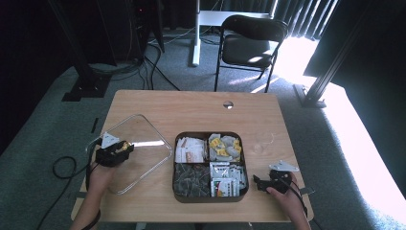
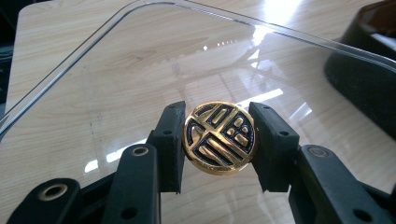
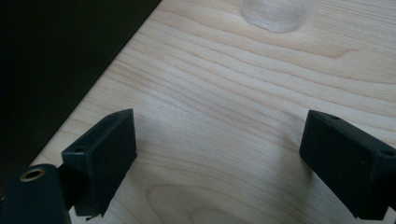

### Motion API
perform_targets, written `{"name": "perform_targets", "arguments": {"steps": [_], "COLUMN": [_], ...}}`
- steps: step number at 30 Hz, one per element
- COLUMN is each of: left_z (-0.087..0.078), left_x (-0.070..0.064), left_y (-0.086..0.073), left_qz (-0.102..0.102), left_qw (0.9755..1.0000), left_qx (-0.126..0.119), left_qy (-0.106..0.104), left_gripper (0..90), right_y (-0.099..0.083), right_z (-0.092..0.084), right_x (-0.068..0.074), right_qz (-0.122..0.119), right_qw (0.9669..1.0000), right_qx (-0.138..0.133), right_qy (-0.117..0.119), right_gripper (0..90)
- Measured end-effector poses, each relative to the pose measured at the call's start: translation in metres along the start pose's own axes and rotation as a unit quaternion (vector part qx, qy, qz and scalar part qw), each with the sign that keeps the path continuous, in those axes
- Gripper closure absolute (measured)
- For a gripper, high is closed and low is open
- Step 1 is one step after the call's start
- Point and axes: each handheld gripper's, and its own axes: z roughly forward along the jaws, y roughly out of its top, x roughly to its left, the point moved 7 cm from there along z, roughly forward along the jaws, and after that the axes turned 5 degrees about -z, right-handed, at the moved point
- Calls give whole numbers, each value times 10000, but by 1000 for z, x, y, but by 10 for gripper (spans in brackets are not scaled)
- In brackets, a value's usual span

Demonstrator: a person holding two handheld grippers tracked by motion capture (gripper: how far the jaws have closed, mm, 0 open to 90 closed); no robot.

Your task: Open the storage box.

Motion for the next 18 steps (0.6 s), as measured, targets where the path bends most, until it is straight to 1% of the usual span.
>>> {"name": "perform_targets", "arguments": {"steps": [4, 7, 10, 13, 17, 18], "left_z": [8, 13, 20, 25, 31, 34], "left_x": [1, 2, -1, -3, -5, -5], "left_y": [-5, -8, -12, -14, -13, -13], "left_qz": [-33, -194, -257, -203, -207, -245], "left_qw": [9999, 9997, 9995, 9993, 9992, 9989], "left_qx": [8, -9, 30, 71, 112, 123], "left_qy": [132, 171, 198, 293, 336, 369], "left_gripper": [589, 589, 589, 589, 589, 589], "right_y": [0, 0, 0, 0, 0, 0], "right_z": [0, 0, 0, 0, 0, 0], "right_x": [0, 0, 0, 0, 0, 0], "right_qz": [0, -3, -2, -3, 1, -4], "right_qw": [10000, 10000, 10000, 10000, 10000, 10000], "right_qx": [-3, 0, -1, 0, -3, 0], "right_qy": [1, 0, 1, 0, 2, 0], "right_gripper": [104, 103, 104, 104, 104, 104]}}
